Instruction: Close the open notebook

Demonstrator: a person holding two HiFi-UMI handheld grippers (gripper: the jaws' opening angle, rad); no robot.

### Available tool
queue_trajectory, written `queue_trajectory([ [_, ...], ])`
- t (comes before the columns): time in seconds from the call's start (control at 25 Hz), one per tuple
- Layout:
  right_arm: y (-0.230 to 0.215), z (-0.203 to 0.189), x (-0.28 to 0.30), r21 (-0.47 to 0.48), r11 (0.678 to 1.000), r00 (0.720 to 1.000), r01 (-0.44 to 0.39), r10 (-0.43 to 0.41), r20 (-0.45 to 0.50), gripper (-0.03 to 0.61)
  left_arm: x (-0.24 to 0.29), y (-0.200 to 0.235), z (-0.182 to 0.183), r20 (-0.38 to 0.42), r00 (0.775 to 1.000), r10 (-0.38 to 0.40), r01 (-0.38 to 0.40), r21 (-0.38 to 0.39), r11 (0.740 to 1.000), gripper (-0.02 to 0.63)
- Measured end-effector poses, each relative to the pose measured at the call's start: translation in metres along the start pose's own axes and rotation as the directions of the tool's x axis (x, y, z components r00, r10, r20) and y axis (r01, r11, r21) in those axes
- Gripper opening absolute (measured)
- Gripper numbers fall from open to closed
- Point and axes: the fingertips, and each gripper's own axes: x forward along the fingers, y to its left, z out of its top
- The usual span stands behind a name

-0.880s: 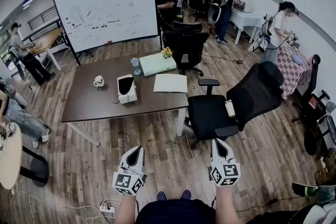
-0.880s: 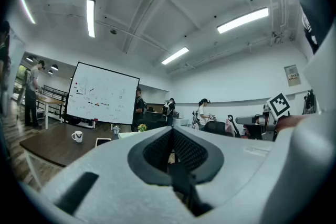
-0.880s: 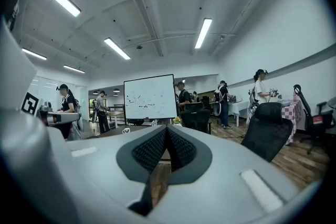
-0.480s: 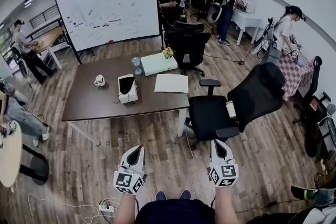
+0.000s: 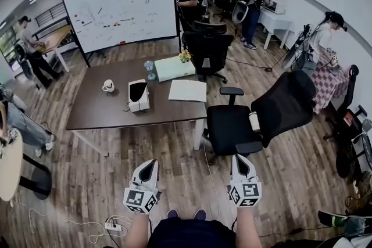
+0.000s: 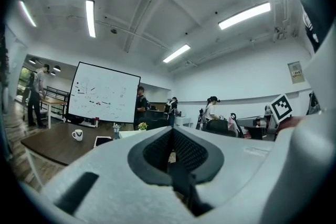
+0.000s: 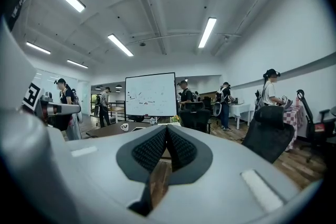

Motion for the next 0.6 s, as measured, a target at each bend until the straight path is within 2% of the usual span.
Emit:
queue_trajectory([
  [0.32, -0.012, -0.004, -0.004, -0.002, 0.999, 0.999, -0.034, 0.034, -0.004, 0.011, 0.008, -0.027, -0.002, 0.016, 1.0, 0.0, 0.0, 0.02, 1.0, -0.003],
  [0.6, -0.026, -0.012, -0.005, -0.009, 0.999, 0.999, -0.048, 0.048, -0.005, 0.02, 0.016, -0.036, -0.006, 0.023, 0.999, 0.031, -0.032, 0.032, 0.999, -0.008],
])
